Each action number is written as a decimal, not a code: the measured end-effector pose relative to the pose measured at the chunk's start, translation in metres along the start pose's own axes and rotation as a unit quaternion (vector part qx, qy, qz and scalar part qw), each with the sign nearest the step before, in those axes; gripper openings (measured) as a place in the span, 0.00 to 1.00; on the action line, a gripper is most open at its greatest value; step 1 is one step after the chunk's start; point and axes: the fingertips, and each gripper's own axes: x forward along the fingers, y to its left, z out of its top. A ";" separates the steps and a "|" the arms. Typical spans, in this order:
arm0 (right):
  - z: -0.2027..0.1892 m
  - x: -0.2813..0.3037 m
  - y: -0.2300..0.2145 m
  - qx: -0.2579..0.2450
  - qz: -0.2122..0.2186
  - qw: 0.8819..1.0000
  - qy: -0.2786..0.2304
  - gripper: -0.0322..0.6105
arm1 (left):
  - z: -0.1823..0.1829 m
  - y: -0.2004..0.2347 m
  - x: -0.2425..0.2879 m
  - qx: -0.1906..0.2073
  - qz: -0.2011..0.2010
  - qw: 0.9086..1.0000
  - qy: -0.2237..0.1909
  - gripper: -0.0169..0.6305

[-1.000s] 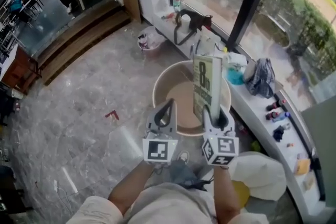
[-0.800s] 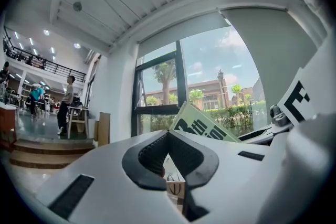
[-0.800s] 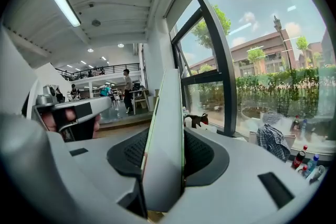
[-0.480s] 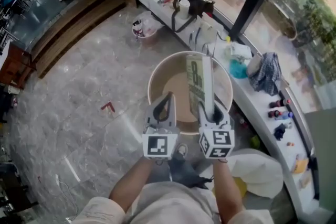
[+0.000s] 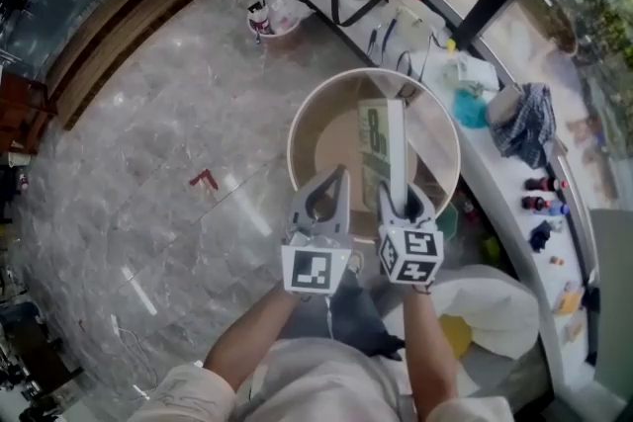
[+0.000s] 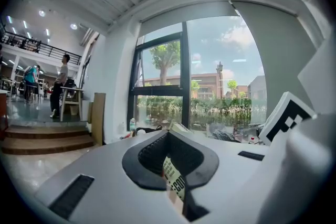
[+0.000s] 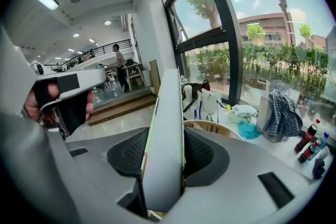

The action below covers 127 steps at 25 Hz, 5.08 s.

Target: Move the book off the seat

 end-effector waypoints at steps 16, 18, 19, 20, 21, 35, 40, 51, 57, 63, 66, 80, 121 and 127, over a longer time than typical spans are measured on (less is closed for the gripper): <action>-0.121 0.123 -0.014 0.120 0.003 0.989 0.091 0.32 | -0.134 0.045 0.039 -0.040 0.006 0.996 0.079 0.03; -0.135 0.132 -0.019 0.153 0.016 0.984 0.092 0.32 | -0.151 0.044 0.043 -0.037 0.004 0.995 0.089 0.03; -0.141 0.137 -0.021 0.166 0.021 0.982 0.092 0.32 | -0.159 0.043 0.045 -0.038 0.005 0.995 0.095 0.03; -0.147 0.143 -0.022 0.172 0.024 0.980 0.093 0.32 | -0.168 0.044 0.046 -0.040 0.006 0.994 0.099 0.03; -0.152 0.149 -0.023 0.174 0.026 0.980 0.095 0.32 | -0.176 0.045 0.048 -0.041 0.007 0.994 0.103 0.03; -0.190 0.162 -0.054 0.242 0.035 0.968 0.064 0.33 | -0.255 0.034 0.051 -0.056 -0.001 0.989 0.139 0.03; -0.204 0.165 -0.070 0.240 0.027 0.969 0.057 0.37 | -0.274 0.031 0.051 -0.074 0.001 0.985 0.153 0.03; -0.239 0.170 -0.105 0.196 -0.012 0.979 0.055 0.45 | -0.318 0.016 0.065 -0.067 -0.013 0.984 0.167 0.03; -0.256 0.173 -0.103 0.062 -0.041 0.994 0.084 0.45 | -0.335 0.004 0.078 -0.047 -0.034 0.984 0.166 0.03; -0.252 0.168 -0.109 0.084 -0.049 0.993 0.065 0.45 | -0.342 -0.003 0.080 -0.050 -0.027 0.984 0.170 0.03; -0.243 0.163 -0.109 0.088 -0.049 0.994 0.053 0.45 | -0.339 -0.007 0.079 -0.053 -0.025 0.984 0.170 0.03; -0.154 0.100 -0.088 0.070 -0.046 0.996 -0.010 0.08 | -0.245 -0.030 0.073 -0.042 -0.031 0.991 0.121 0.03; 0.212 -0.204 -0.007 -0.110 -0.025 0.948 -0.297 0.06 | 0.128 -0.057 -0.016 0.007 -0.055 0.996 -0.069 0.03; 0.201 -0.197 -0.011 -0.102 -0.046 0.952 -0.287 0.06 | 0.134 -0.057 -0.012 0.006 -0.062 0.995 -0.073 0.03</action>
